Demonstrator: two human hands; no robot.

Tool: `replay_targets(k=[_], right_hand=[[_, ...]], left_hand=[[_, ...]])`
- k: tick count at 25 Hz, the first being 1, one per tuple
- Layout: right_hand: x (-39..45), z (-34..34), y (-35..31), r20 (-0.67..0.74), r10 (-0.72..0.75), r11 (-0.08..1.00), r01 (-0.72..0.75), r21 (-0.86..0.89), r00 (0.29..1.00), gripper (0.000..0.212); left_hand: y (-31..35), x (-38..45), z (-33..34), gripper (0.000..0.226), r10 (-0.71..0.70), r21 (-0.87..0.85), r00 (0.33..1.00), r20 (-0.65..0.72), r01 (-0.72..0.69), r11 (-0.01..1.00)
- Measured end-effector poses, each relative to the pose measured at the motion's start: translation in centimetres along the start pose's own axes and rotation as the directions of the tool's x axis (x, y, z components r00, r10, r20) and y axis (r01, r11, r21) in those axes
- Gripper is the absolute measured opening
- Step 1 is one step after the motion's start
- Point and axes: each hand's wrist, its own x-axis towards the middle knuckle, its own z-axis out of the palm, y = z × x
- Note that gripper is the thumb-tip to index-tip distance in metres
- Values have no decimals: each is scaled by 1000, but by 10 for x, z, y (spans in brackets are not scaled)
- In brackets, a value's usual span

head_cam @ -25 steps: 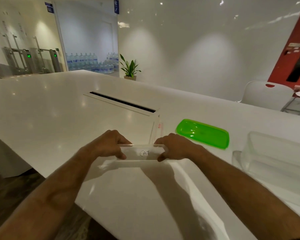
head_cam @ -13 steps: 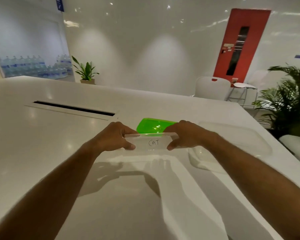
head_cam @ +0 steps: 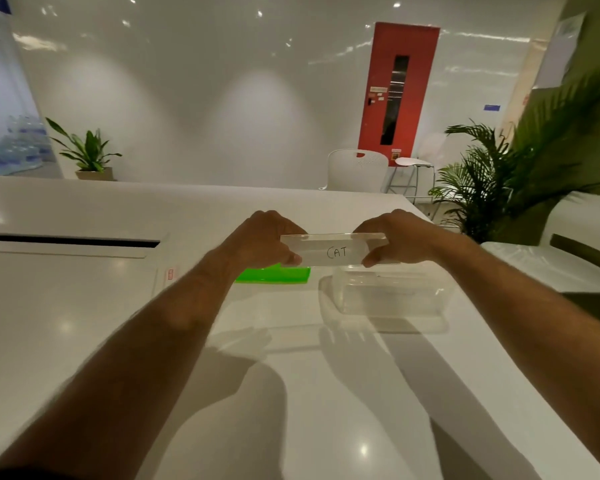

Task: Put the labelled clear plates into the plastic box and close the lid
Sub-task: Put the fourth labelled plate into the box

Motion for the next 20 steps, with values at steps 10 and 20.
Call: replay_targets(k=[10, 20], right_hand=[[1, 0, 90, 21, 115, 993, -115, -11, 993, 60], [52, 48, 160, 178, 138, 990, -130, -56, 974, 62]], left_hand=[[44, 75, 58, 50, 81, 77, 996, 48, -84, 993], [40, 132, 117, 53, 2, 217, 986, 169, -39, 975]])
